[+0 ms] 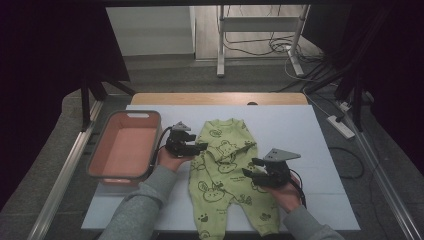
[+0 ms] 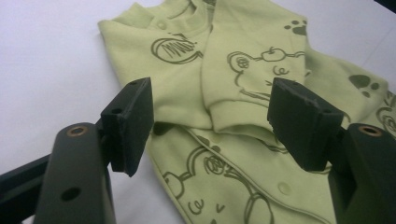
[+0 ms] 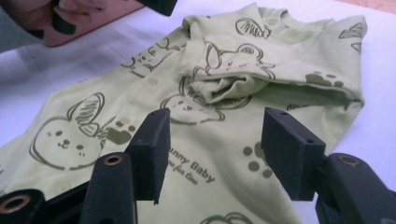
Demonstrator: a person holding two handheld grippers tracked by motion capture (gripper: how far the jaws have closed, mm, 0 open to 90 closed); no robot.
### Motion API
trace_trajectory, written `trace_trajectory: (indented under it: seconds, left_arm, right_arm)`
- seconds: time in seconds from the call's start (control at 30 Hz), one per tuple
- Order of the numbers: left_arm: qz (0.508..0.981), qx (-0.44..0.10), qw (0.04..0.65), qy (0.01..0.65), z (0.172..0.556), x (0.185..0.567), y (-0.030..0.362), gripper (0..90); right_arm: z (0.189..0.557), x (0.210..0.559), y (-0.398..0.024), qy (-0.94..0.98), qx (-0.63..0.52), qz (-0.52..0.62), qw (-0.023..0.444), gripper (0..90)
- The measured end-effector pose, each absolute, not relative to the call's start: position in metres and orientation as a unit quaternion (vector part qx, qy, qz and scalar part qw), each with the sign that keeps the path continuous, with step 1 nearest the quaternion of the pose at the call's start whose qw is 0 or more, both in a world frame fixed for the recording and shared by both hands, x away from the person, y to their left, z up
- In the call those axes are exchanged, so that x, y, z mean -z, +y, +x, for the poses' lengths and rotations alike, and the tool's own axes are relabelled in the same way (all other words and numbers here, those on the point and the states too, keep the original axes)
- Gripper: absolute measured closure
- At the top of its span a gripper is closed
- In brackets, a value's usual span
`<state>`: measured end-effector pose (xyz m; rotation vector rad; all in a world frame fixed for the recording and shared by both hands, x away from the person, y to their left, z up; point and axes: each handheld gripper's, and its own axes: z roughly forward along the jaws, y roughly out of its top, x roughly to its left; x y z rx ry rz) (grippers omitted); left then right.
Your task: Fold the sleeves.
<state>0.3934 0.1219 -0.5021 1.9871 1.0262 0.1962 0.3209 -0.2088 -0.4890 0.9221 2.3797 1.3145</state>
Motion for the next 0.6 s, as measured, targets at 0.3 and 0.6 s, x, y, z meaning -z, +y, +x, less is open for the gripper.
trace_trajectory:
  seconds: [0.3,0.6]
  left_arm:
    - [0.803,-0.075,0.43,0.407,0.393,0.503,0.118,31.3]
    - [0.804,-0.071,0.43,0.405,0.392,0.503,0.12,31.0]
  right_arm:
    - [0.339,0.488,-0.21,0.816,-0.458,0.326,0.132,42.3]
    - [0.357,0.488,-0.211,0.812,-0.46,0.334,0.133,42.4]
